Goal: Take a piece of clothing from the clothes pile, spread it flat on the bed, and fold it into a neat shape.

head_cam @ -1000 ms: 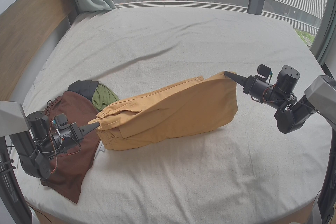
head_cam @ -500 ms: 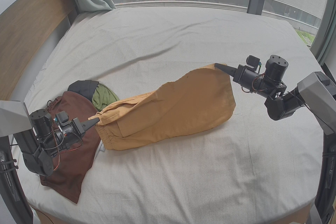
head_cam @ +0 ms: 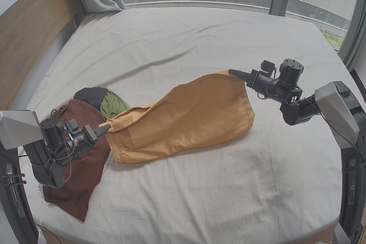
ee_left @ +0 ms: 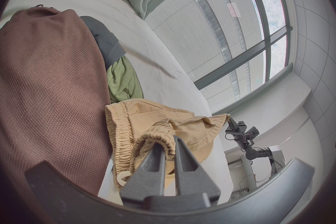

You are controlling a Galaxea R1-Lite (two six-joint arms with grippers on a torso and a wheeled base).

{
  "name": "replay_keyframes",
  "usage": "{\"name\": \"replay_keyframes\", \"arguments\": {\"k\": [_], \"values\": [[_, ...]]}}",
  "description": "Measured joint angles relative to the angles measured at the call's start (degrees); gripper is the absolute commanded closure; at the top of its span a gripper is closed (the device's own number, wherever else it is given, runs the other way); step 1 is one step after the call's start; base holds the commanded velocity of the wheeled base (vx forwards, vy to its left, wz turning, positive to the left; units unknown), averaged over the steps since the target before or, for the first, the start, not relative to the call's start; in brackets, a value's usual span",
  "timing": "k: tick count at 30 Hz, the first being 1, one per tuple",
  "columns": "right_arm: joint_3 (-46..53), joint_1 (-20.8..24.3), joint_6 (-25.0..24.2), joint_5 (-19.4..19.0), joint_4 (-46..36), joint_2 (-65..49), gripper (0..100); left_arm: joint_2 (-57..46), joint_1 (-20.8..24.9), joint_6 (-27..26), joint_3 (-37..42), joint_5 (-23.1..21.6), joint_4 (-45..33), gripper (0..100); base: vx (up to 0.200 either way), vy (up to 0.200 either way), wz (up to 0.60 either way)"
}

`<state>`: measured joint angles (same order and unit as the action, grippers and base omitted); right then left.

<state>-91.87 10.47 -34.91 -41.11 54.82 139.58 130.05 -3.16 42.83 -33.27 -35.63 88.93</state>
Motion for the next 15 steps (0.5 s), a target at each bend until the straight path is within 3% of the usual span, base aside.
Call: {"name": "replay_keyframes", "arguments": {"k": [11,12,13,14,15], "values": [[-3.8,-0.1,0.1,0.5,-2.4,4.1,100,2.7,-0.2,0.7,-2.3,0.3,0.0,100,0.0,0.0,0.0],[-4.1,-0.1,0.1,0.6,-2.5,4.3,0,2.8,-0.2,0.9,-2.4,0.3,0.0,100,0.0,0.0,0.0],[-4.5,-0.1,0.1,0.9,-2.5,4.4,0,2.8,-0.3,1.0,-2.5,0.3,0.0,100,0.0,0.0,0.0],[-4.8,-0.1,0.1,1.1,-2.5,4.5,0,2.9,-0.3,1.1,-2.6,0.3,0.0,0,0.0,0.0,0.0],[-5.3,-0.1,0.1,1.5,-2.6,4.6,0,2.9,-0.3,1.4,-2.8,0.3,0.0,0,0.0,0.0,0.0]]}}
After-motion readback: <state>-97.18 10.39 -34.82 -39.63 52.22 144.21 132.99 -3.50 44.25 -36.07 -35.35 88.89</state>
